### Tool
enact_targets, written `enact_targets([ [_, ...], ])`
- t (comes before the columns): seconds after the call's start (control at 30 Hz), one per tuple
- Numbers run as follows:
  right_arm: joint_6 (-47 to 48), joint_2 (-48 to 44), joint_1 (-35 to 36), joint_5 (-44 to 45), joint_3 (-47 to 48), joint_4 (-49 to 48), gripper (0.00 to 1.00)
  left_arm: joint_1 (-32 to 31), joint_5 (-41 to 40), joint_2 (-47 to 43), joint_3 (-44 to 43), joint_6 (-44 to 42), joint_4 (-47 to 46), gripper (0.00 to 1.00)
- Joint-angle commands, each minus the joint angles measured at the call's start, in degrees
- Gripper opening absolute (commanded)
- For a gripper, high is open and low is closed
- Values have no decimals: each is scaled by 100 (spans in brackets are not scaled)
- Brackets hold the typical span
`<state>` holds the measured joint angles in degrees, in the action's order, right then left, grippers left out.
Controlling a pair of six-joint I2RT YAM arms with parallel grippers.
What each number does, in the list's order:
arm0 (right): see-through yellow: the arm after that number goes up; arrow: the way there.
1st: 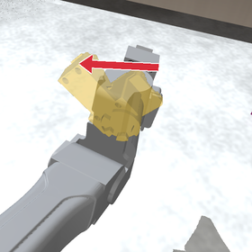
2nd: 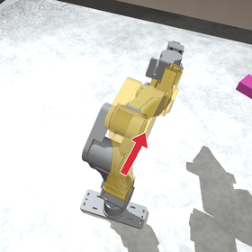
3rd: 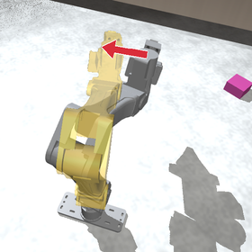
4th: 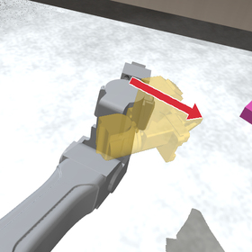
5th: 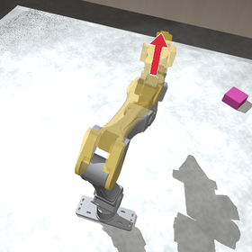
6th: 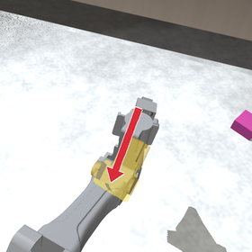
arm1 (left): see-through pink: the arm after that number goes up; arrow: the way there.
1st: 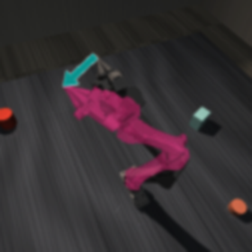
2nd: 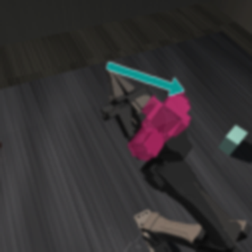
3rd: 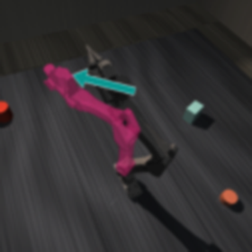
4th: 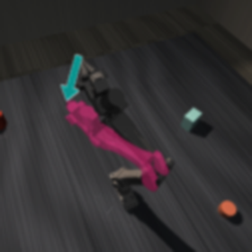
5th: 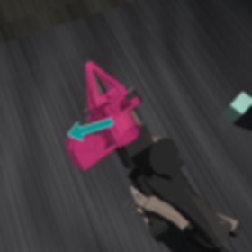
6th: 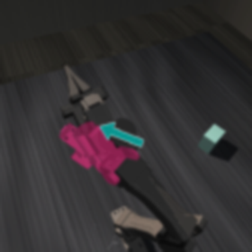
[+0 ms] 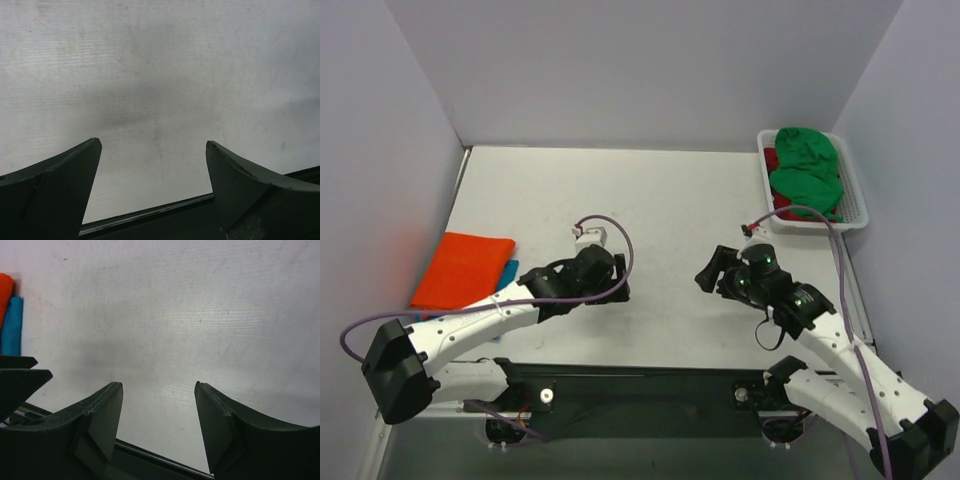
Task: Fold and stack the t-shirts
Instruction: Put the neatly folded tshirt into the corner of the board with the left arm
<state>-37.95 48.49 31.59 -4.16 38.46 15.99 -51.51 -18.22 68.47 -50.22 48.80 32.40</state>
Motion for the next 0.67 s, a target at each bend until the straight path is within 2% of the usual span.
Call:
enact_targets([
  [0.0,-98,-462,5,399,-250,124,61,-140,195,-79,20,-203,-874,97],
  [0.23,-63,-1280,-4,1013,-497,387,63,-141,152,-535,152,-625,-727,97],
  [0.63,86,-1219,-31,1207,-357,510,60,-35,38,-1011,100,-960,-358,97],
])
